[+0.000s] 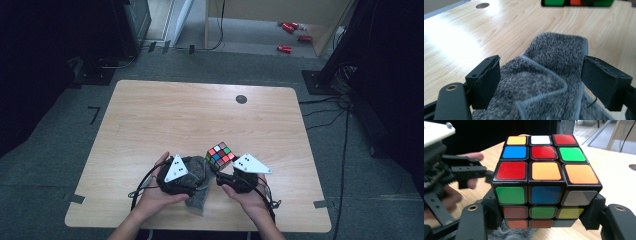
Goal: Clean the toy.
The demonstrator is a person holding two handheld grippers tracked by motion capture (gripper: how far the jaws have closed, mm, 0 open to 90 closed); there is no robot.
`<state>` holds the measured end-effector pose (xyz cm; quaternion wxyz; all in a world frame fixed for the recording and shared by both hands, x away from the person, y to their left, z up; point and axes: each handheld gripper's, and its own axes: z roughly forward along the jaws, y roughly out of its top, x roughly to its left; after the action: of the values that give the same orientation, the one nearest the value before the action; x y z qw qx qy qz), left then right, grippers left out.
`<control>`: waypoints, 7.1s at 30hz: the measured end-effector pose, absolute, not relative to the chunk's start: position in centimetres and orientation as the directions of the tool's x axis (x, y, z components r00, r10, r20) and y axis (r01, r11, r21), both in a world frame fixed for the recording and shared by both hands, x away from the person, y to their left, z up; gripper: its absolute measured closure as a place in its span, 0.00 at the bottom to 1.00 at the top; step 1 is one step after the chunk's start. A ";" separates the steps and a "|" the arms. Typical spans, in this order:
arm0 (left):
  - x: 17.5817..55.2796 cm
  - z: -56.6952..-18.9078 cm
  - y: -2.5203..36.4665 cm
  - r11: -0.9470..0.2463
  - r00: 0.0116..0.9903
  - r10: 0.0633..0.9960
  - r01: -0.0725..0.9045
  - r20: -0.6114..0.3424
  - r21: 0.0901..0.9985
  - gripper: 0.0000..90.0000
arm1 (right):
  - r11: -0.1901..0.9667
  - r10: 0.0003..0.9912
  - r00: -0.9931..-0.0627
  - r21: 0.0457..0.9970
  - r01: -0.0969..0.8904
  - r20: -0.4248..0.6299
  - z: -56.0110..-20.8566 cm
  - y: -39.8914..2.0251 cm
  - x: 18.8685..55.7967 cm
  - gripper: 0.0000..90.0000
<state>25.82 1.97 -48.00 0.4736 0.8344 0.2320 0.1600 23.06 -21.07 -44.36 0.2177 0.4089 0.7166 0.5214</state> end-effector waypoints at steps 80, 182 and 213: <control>28.0 -45.1 7.0 -0.354 0.856 0.490 0.368 -0.164 0.860 0.39 | 0.335 0.679 -0.691 0.942 -0.009 -0.248 -48.0 -19.5 23.0 0.26; 26.5 -46.6 6.4 -0.347 0.864 0.500 0.141 0.055 0.927 0.38 | 0.004 0.681 -0.690 0.942 0.337 0.244 -43.5 -21.0 23.5 0.78; 24.9 -46.4 4.9 -0.397 0.856 0.483 0.024 0.186 0.918 0.39 | -0.024 0.662 -0.654 0.883 0.469 0.365 -44.3 -20.9 24.2 0.76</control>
<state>24.92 4.89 -46.44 0.5264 0.8067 0.1569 0.2179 24.21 -20.94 -44.33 0.0823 0.4075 0.6938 0.5880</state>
